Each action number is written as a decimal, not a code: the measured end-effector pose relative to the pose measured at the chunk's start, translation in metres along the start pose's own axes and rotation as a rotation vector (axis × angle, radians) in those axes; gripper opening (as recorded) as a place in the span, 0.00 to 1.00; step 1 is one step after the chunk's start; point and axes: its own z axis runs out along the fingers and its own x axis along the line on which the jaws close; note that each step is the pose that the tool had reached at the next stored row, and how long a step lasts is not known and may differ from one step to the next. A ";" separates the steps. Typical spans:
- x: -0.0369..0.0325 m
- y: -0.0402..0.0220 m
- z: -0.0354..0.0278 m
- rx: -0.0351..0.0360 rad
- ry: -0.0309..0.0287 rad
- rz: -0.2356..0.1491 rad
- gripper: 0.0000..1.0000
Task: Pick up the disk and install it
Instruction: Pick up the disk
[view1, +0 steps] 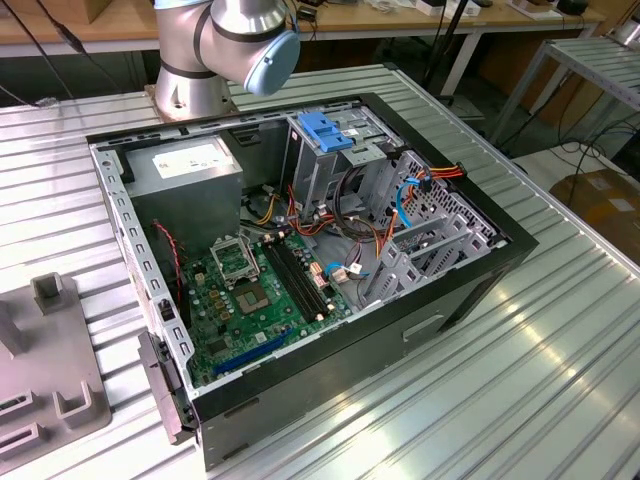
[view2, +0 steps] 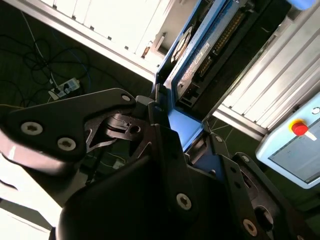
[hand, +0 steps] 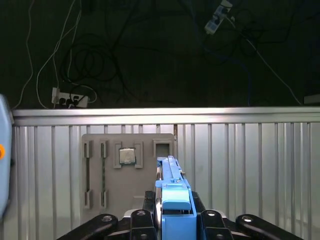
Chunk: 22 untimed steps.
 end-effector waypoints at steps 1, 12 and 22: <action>-0.0001 0.0000 -0.0028 0.0000 0.0000 0.000 0.37; -0.0002 -0.0079 -0.0031 0.0000 -0.0005 0.000 0.37; -0.0003 -0.0154 -0.0032 -0.0001 -0.0005 0.000 0.37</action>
